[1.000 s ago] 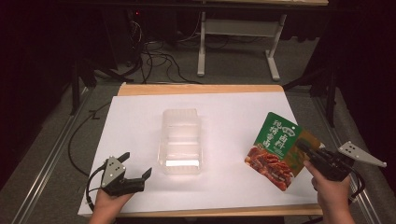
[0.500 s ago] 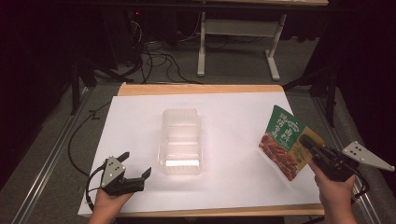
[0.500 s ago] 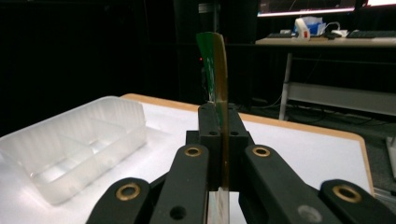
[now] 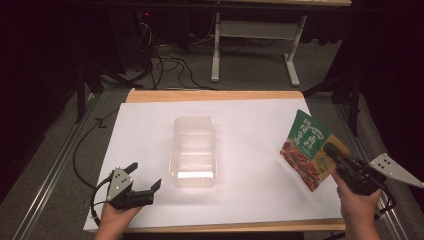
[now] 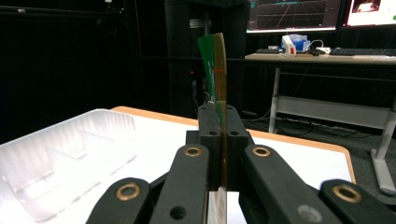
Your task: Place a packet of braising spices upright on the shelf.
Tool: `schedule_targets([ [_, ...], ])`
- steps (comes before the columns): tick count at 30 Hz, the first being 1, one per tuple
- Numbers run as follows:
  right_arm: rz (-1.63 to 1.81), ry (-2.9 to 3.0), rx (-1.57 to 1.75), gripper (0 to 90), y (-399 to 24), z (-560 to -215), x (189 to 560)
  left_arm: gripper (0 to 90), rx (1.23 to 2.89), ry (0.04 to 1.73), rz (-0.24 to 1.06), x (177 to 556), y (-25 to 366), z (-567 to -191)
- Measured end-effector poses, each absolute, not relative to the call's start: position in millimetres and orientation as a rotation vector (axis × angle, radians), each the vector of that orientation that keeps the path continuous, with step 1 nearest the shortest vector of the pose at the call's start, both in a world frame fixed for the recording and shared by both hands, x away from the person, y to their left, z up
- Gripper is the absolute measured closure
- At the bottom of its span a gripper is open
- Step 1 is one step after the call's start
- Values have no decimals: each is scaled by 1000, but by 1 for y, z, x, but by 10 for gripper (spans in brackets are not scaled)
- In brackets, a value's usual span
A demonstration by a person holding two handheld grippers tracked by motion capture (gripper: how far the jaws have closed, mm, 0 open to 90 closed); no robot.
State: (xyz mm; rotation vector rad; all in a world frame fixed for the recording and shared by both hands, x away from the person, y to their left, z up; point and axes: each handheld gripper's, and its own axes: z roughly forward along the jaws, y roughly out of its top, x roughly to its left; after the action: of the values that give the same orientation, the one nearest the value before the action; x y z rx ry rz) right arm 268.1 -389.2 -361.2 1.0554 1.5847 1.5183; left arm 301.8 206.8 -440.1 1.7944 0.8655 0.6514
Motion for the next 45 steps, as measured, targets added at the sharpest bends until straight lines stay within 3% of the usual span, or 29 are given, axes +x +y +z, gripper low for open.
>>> schedule_targets([
  [25, 1583, 1590, 1000, 900, -376, -348, 274, 63, 1791, 866, 653, 297, 205, -438],
  [45, 1669, 1637, 956, 900, -343, -339, 307, 62, 1792, 863, 655, 298, 208, -437],
])
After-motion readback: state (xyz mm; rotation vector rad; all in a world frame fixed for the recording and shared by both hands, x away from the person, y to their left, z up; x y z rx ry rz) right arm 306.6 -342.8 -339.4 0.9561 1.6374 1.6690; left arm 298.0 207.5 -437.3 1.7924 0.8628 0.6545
